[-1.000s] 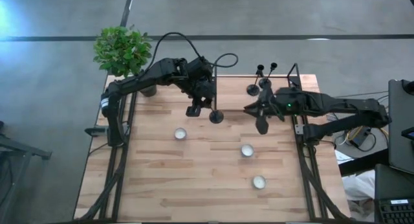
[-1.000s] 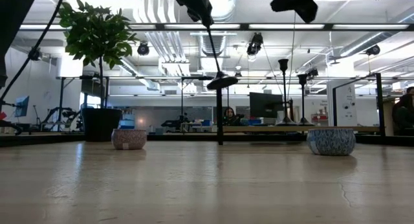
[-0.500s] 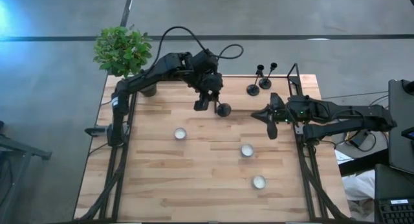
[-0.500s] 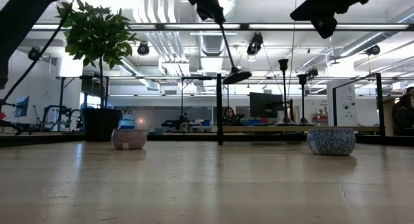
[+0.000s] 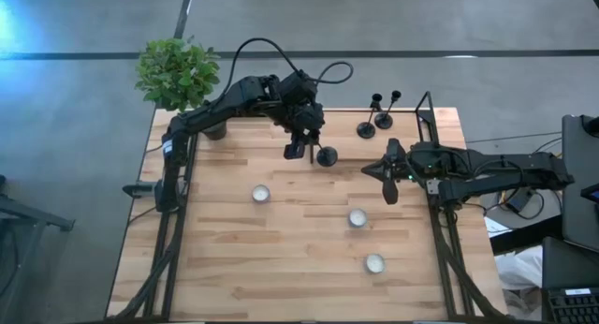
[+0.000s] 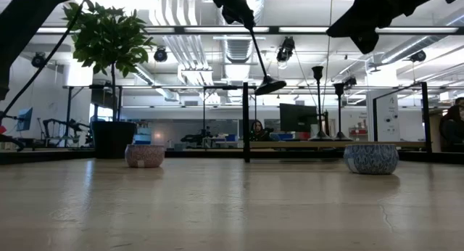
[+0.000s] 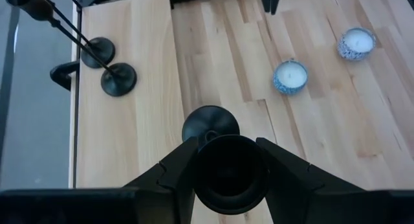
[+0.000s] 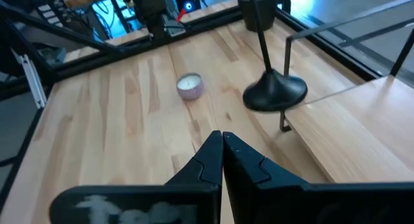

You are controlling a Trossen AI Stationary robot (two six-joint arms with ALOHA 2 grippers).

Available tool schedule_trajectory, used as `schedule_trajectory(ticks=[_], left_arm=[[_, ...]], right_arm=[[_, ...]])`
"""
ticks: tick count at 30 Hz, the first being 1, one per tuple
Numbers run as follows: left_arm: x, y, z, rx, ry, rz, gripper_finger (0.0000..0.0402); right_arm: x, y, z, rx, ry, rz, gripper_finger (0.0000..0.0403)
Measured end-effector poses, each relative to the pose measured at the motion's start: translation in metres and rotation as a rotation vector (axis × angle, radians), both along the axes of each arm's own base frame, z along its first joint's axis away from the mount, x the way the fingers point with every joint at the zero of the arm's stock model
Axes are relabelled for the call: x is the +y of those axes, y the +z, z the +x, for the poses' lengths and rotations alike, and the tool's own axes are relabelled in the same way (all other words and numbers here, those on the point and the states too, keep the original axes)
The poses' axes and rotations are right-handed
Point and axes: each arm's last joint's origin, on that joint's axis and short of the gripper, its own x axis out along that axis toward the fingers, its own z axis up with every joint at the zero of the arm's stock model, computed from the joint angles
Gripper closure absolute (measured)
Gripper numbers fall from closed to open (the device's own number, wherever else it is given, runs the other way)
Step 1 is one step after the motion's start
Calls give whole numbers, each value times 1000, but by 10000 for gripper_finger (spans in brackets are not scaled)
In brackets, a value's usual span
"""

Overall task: Pick & Place candle stick holders
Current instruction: Put the black candle holder on the shelf

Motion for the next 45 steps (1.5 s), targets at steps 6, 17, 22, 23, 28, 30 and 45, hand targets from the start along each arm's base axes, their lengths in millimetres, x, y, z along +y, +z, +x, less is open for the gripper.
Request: schedule_trajectory(ticks=[6, 17, 22, 23, 28, 30, 45], left_arm=[[0, 0, 0, -2, -10, 6, 252], [-1, -1, -1, 13, -14, -2, 252], [-1, -1, -1, 11, -16, -22, 252], [-2, -1, -1, 10, -27, -43, 252], [-9, -1, 0, -8, -104, -121, 252], [-10, -1, 0, -10, -116, -120, 252], [-14, -1, 0, 0, -106, -142, 252]], right_arm=[[0, 1, 9, 3, 0, 1, 394], [-1, -4, 18, 39, -19, 43, 394], [-1, -6, 21, 52, -21, 46, 394], [-1, -7, 22, 52, -25, 56, 394], [-1, -7, 25, 38, -31, 82, 389], [-1, -7, 27, 28, -28, 78, 377], [-5, -4, 80, -3, -4, -22, 234]])
